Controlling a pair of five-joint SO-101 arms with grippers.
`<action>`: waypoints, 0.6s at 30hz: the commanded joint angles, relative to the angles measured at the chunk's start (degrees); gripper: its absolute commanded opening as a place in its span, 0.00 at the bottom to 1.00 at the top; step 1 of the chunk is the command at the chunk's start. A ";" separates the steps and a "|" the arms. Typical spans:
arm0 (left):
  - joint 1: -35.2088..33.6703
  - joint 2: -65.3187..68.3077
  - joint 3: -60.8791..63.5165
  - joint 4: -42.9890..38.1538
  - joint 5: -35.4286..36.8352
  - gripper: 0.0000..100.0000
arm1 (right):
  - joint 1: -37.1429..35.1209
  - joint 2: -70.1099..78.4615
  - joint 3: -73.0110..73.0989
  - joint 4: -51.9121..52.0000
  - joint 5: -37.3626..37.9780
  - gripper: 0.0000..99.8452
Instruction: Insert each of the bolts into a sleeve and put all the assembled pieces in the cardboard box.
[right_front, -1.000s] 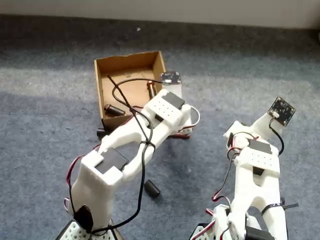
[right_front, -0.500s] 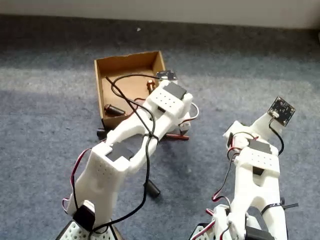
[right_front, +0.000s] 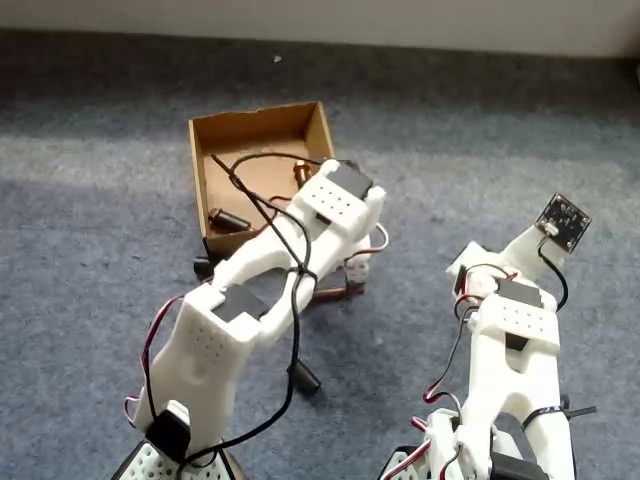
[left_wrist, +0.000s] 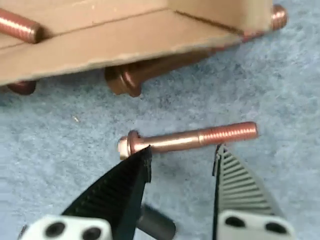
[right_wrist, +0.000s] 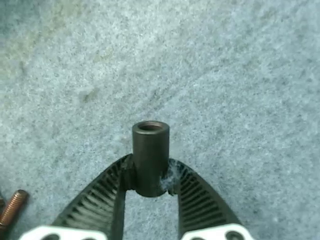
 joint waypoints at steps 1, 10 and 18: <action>-2.07 -0.31 4.00 1.41 -3.16 0.22 | 0.31 -2.68 -2.86 -1.10 -0.18 0.00; -4.26 -13.49 10.59 2.11 -11.34 0.14 | 0.31 -2.68 -2.86 -1.10 -0.09 0.00; -9.71 -22.29 17.19 2.02 -19.34 0.13 | 0.31 -2.68 -2.86 -1.10 -0.09 0.00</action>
